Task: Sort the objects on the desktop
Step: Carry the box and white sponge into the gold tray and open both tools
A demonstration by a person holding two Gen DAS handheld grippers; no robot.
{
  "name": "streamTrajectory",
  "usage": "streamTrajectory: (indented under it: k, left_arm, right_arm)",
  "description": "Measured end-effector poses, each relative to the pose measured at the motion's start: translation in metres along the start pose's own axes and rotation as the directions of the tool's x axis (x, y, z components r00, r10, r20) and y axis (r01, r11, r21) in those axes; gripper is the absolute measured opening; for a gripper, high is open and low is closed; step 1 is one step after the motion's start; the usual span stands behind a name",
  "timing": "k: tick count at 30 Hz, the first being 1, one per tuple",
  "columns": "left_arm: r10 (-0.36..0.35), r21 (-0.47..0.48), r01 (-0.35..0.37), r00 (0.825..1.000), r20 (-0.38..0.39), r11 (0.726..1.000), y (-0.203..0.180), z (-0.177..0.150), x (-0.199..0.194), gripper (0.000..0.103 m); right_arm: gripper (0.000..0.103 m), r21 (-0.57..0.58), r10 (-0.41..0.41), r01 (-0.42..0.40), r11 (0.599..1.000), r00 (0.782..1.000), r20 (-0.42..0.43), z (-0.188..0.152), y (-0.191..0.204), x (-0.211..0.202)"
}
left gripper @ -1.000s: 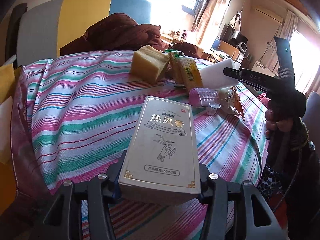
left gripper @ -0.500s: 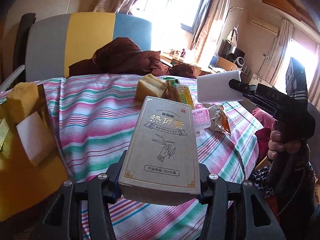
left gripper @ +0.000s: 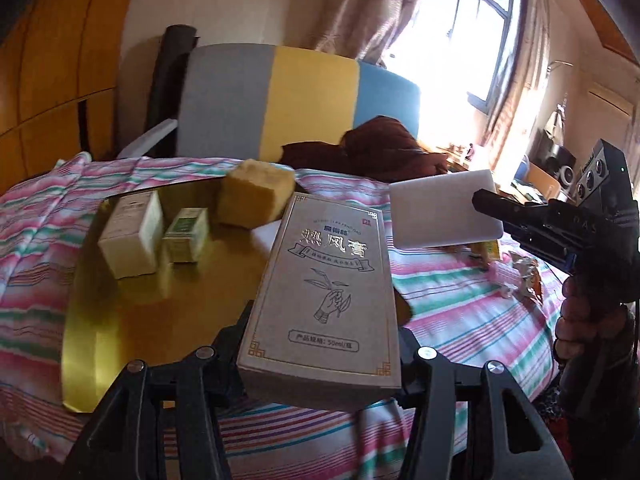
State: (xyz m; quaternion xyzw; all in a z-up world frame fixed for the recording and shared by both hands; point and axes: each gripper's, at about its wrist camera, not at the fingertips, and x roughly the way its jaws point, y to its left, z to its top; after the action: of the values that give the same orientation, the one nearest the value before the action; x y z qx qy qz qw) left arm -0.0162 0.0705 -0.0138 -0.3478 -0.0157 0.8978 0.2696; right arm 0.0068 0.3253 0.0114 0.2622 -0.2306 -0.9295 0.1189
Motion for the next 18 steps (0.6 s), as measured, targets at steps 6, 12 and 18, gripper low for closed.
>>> streamTrajectory:
  k: [6, 12, 18]
  left_arm:
    - [0.111, -0.102, -0.111, 0.994, -0.008, 0.989, 0.061, -0.005, -0.009, 0.055]
    - [0.156, -0.160, -0.160, 0.987, -0.036, 0.974, 0.095, -0.011, -0.005, 0.052]
    - [0.159, -0.149, -0.164, 0.986, -0.044, 0.975, 0.099, -0.009, 0.002, 0.052]
  right_arm:
    - [0.020, 0.057, 0.036, -0.031, 0.998, 0.995, -0.088, -0.005, 0.027, 0.069]
    - [0.020, 0.093, -0.030, 0.039, 0.995, 0.995, -0.094, -0.002, 0.035, 0.106]
    - [0.025, 0.080, -0.086, 0.095, 0.992, 0.990, -0.111, 0.000, 0.036, 0.126]
